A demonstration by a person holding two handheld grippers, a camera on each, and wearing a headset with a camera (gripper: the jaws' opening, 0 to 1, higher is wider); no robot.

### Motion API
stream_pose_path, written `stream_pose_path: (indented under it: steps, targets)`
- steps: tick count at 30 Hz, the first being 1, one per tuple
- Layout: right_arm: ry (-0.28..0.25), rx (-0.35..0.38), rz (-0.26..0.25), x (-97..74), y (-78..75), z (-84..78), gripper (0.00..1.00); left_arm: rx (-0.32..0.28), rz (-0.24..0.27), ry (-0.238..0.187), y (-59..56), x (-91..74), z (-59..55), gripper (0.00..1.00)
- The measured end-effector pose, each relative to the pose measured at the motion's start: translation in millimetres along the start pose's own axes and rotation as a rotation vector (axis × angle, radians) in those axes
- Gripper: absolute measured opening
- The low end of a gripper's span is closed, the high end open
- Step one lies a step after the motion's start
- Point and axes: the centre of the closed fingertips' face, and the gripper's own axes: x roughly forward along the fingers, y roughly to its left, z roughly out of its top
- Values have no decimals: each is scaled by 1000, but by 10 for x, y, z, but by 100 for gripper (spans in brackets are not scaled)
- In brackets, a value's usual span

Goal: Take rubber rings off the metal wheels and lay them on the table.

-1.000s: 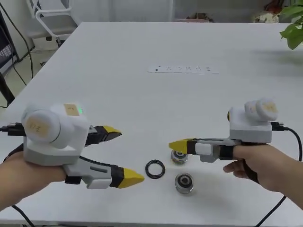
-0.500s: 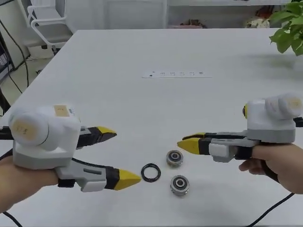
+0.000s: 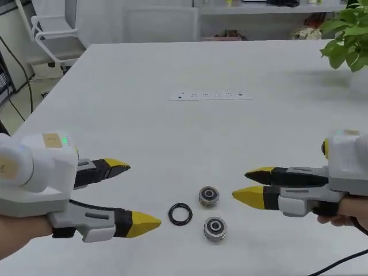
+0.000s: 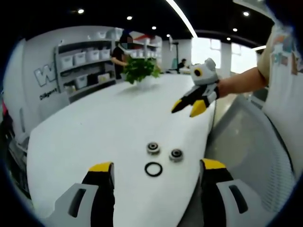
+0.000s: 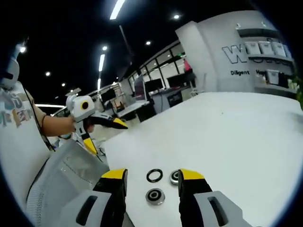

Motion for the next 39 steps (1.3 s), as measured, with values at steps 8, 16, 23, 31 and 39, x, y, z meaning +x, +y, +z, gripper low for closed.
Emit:
stream_pose_path:
  steps: [8,16,23,31,39]
  targets:
    - [74,-125,-61,-118,-50,-193,62,9,13,-3,-44,-52,-7,76]
    - [93,-157,-88,-213,-54,-326,66,21,35,15,-94,-102,-95,78]
    - [124,-196,-110,-309,-34,-420,74,8,48,18,-139,-168,-165,80]
    - [160,-247,-127,-371,-43,-494,77,-16,74,3,-130,-222,-170,80]
    - [161,-258,-131,-387,-25,-486,79,-17,94,5,-141,-269,-182,80]
